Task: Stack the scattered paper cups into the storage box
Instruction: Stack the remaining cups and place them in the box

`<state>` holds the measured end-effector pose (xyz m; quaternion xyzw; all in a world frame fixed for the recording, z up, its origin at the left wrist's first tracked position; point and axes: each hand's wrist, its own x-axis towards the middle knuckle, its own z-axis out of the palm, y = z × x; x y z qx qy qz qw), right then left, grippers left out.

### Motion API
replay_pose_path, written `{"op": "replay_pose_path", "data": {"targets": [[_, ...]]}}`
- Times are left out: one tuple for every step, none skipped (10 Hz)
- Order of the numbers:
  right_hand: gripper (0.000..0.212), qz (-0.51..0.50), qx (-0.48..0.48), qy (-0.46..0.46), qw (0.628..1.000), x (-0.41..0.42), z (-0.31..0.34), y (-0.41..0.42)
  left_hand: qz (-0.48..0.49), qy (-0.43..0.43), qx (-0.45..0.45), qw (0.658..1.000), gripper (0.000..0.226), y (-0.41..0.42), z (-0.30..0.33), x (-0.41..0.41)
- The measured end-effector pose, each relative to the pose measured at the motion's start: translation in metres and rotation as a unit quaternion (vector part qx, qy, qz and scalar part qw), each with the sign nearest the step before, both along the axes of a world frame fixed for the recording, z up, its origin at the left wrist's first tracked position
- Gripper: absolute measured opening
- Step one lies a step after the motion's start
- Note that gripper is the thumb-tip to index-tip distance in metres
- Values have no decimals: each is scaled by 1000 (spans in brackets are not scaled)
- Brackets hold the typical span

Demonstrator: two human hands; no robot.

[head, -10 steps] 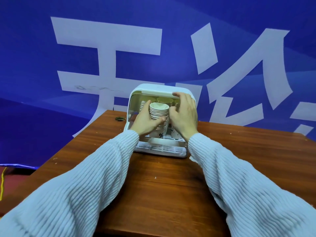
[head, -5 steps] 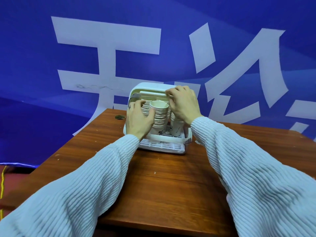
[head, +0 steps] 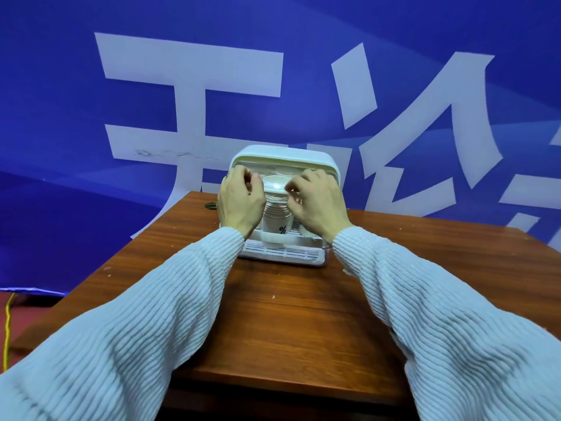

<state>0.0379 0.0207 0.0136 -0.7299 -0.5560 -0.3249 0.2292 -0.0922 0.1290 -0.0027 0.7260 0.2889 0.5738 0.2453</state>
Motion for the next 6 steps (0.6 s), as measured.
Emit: {"op": "replay_pose_path", "data": {"targets": [[11,0,12,-28,1000,-4,-19,-7,-1,0,-8,1000,21,-3,2,0],[10,6,3,-55,998,-10,-35,-13,1,-1,-10,1000,21,-7,3,-1],[12,0,-21,-73,997,-14,-56,-18,5,6,-7,1000,21,-11,4,-2],[16,-25,-22,-39,999,-23,-68,-23,-2,17,-6,1000,22,-15,3,-2],[19,-33,-71,-19,997,-29,-52,-22,-11,24,-1,1000,22,-18,1,-3],[23,-24,-93,32,995,-33,-32,-25,-27,30,-7,999,23,-23,4,-3]]}}
